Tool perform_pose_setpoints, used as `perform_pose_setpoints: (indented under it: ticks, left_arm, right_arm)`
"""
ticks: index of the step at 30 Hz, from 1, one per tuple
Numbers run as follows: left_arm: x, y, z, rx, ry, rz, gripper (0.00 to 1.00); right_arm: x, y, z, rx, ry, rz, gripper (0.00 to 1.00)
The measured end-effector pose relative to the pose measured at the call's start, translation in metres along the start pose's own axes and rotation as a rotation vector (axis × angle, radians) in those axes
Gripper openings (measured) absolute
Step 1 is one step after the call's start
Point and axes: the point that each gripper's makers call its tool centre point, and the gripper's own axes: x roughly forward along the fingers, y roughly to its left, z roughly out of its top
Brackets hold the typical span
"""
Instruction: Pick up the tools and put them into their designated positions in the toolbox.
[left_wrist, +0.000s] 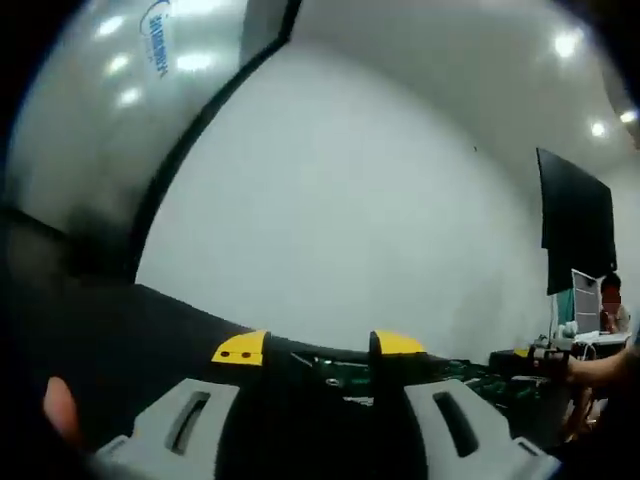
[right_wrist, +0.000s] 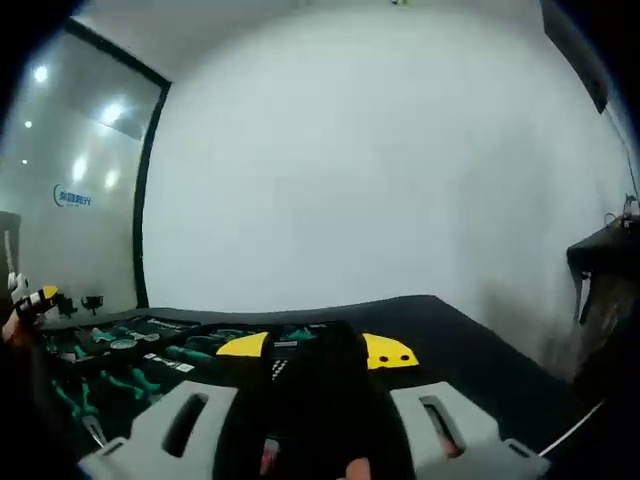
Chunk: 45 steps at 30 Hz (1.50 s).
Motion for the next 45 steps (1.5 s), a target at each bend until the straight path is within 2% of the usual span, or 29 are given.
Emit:
perform_pose_setpoints:
  ticks: [1, 3, 4, 6, 7, 8, 9, 10, 12, 14, 19, 26, 35, 45]
  left_arm:
    - [0.001, 0.010, 0.008, 0.022, -0.026, 0.039, 0.49]
    - [0.000, 0.018, 0.043, 0.045, -0.234, 0.053, 0.59]
    - [-0.002, 0.024, 0.047, 0.009, -0.276, 0.062, 0.68]
    - [0.002, 0.025, 0.022, -0.059, -0.152, 0.062, 0.81]
    - [0.003, 0.038, 0.003, -0.079, -0.070, 0.126, 0.83]
    - [0.003, 0.043, -0.007, -0.084, -0.008, 0.155, 0.79]
    - [0.003, 0.043, -0.007, -0.033, -0.005, 0.163, 0.71]
    - [0.003, 0.043, -0.002, 0.002, -0.023, 0.164, 0.68]
    - [0.005, 0.040, -0.001, -0.017, -0.037, 0.147, 0.69]
    - [0.005, 0.036, -0.006, -0.019, -0.008, 0.138, 0.71]
    - [0.008, 0.041, -0.009, -0.022, 0.005, 0.135, 0.68]
    - [0.008, 0.040, -0.018, 0.020, 0.044, 0.140, 0.65]
    - [0.006, 0.035, -0.020, 0.033, 0.059, 0.125, 0.61]
    - [0.006, 0.033, -0.024, 0.030, 0.075, 0.111, 0.58]
  right_arm:
    - [-0.003, -0.003, 0.009, 0.021, -0.066, -0.019, 0.32]
    - [-0.008, -0.003, 0.005, 0.011, -0.036, -0.032, 0.32]
    - [-0.011, -0.005, 0.004, 0.010, -0.036, -0.041, 0.32]
    - [-0.012, -0.010, 0.005, 0.024, -0.036, -0.054, 0.31]
    - [-0.010, -0.013, 0.000, 0.036, -0.013, -0.059, 0.30]
    - [-0.009, -0.013, -0.004, 0.044, 0.006, -0.057, 0.30]
    - [-0.009, -0.011, -0.005, 0.049, 0.012, -0.058, 0.30]
    - [-0.010, -0.011, -0.005, 0.048, 0.010, -0.059, 0.30]
    - [-0.008, -0.012, -0.005, 0.047, 0.010, -0.054, 0.29]
    - [-0.008, -0.012, -0.007, 0.050, 0.017, -0.056, 0.29]
    - [-0.005, -0.013, -0.012, 0.063, 0.038, -0.052, 0.28]
    - [-0.009, -0.016, -0.013, 0.067, 0.039, -0.071, 0.27]
    - [-0.005, -0.016, -0.021, 0.041, 0.076, -0.075, 0.27]
    - [-0.007, -0.016, -0.020, 0.046, 0.075, -0.076, 0.27]
